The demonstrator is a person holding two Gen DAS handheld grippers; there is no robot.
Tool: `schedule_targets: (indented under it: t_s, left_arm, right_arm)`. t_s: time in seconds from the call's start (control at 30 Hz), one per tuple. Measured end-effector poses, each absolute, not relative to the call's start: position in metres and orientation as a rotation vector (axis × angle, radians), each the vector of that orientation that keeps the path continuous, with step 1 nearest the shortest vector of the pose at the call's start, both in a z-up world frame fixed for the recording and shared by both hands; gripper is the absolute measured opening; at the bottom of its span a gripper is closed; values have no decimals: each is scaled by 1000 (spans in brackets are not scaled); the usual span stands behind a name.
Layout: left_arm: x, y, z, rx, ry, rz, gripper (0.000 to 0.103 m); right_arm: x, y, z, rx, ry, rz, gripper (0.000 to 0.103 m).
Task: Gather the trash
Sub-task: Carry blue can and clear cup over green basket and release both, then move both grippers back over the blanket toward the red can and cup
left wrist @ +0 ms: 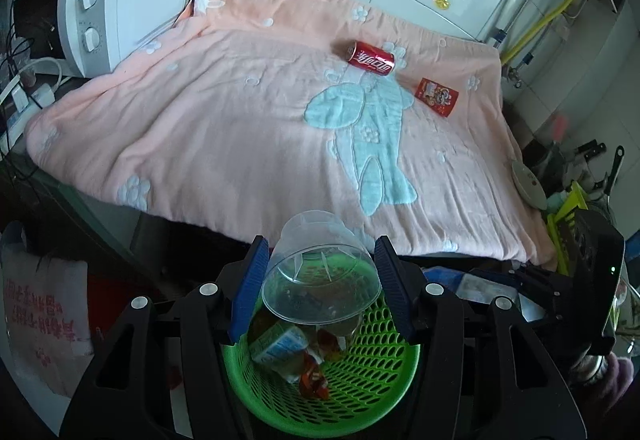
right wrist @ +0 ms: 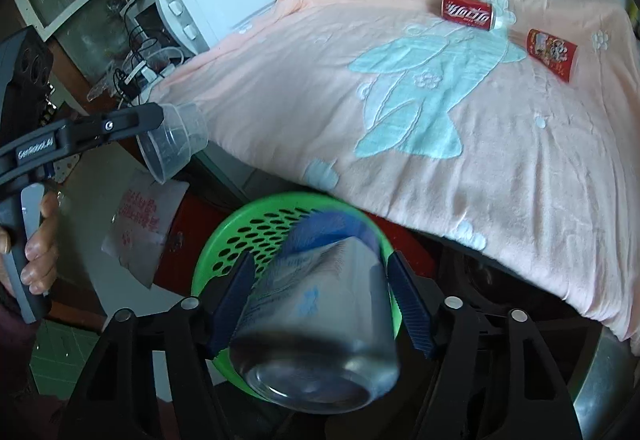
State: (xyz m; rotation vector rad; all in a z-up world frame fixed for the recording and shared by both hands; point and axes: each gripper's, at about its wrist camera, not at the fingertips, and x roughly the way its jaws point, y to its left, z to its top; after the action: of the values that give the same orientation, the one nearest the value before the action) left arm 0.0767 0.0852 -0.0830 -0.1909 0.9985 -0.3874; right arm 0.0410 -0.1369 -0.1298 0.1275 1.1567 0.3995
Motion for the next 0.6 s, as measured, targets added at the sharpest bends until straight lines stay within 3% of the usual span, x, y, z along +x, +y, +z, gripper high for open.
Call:
schedule_targets:
  t_s: [0.6]
  left_arm:
    - [42,73,-145,-190,1170,-392,56]
  right_arm:
    - [30,-149,-128,150,1150,391,62]
